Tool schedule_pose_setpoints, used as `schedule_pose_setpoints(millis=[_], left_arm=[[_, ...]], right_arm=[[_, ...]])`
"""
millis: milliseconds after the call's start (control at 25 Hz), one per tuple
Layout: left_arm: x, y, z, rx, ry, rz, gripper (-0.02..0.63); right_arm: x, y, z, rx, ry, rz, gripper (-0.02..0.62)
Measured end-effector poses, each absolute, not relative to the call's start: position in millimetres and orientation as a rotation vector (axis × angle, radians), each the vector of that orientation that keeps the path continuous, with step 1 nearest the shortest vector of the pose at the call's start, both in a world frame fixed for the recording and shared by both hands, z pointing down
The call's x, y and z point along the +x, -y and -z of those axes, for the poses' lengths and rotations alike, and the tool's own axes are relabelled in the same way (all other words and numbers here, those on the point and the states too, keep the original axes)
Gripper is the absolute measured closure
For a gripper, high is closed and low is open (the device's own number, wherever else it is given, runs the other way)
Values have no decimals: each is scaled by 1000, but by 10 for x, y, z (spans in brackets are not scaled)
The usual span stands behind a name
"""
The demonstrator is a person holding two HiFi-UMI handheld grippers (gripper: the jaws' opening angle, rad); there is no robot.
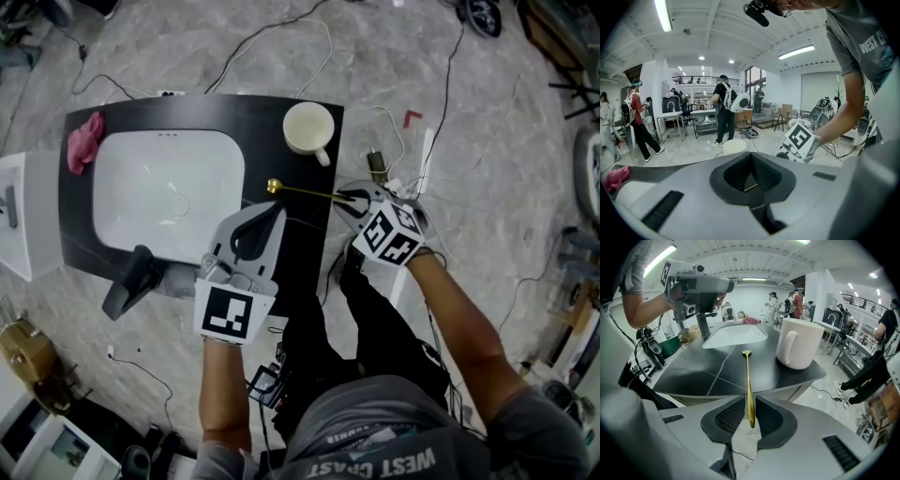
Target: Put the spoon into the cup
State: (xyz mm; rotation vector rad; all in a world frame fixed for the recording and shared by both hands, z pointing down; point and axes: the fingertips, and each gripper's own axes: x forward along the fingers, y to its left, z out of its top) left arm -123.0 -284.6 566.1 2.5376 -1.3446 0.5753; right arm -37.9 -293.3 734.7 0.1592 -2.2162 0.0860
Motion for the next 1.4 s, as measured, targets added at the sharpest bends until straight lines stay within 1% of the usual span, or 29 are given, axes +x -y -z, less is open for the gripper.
schedule_pose_setpoints(millis=[80, 160, 240, 600, 1400], left_arm=[[-1233, 2844, -5677, 2532, 1343, -575, 603], [-1233, 2841, -5683, 2530, 1341, -576, 603], [-1232, 2844, -5672, 2532, 1341, -575, 603], [-1256, 2855, -5504, 2549, 1352, -568, 603], [-1299, 2926, -4959, 2594, 1399, -537, 603]], right_arm=[[-383, 2934, -7378, 155, 2211, -80, 505], [-387, 2930, -7391, 150, 2208, -70, 526], [-386, 2923, -7387, 144, 2205, -58, 529], [-422, 2878, -7179, 156, 2245, -15, 534], [-460, 3004, -6347, 227, 2315, 108, 535]])
